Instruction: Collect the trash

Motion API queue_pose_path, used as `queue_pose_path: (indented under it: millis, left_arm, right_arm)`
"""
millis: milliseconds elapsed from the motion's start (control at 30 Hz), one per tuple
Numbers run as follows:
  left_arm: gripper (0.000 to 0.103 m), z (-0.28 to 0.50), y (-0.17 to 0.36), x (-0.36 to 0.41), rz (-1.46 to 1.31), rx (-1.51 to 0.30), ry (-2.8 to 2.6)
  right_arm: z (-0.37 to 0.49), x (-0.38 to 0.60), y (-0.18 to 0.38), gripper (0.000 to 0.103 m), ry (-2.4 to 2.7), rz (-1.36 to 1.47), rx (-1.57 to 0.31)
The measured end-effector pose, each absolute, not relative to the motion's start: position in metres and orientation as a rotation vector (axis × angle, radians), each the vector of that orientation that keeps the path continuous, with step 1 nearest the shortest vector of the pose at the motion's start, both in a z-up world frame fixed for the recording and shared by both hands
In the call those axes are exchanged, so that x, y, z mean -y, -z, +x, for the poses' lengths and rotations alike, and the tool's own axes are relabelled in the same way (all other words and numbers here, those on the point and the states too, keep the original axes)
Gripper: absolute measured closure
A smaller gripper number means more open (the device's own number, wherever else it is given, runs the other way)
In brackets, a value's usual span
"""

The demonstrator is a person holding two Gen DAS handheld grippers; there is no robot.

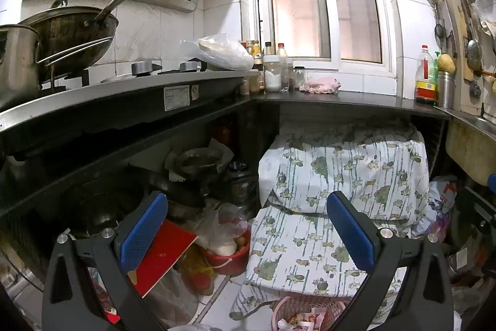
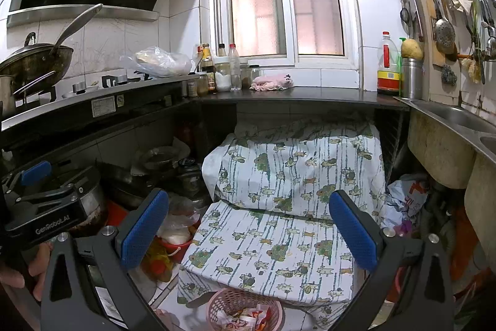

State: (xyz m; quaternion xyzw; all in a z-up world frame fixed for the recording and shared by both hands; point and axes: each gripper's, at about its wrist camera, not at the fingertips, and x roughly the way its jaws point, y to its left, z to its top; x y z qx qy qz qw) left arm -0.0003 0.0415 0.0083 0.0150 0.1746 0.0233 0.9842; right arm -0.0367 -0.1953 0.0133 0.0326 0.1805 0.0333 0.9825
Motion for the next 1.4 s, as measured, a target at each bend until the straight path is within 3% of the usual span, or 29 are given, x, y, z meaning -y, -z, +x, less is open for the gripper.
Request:
queue_pose_path:
  millis: [1400]
  left_arm:
    - [0.0, 0.025, 0.004, -0.048, 0.09, -0.385, -0.017]
  right_arm:
    - [-0.023, 0.217, -0.007, 0.0, -0.034, 0.081, -0.393]
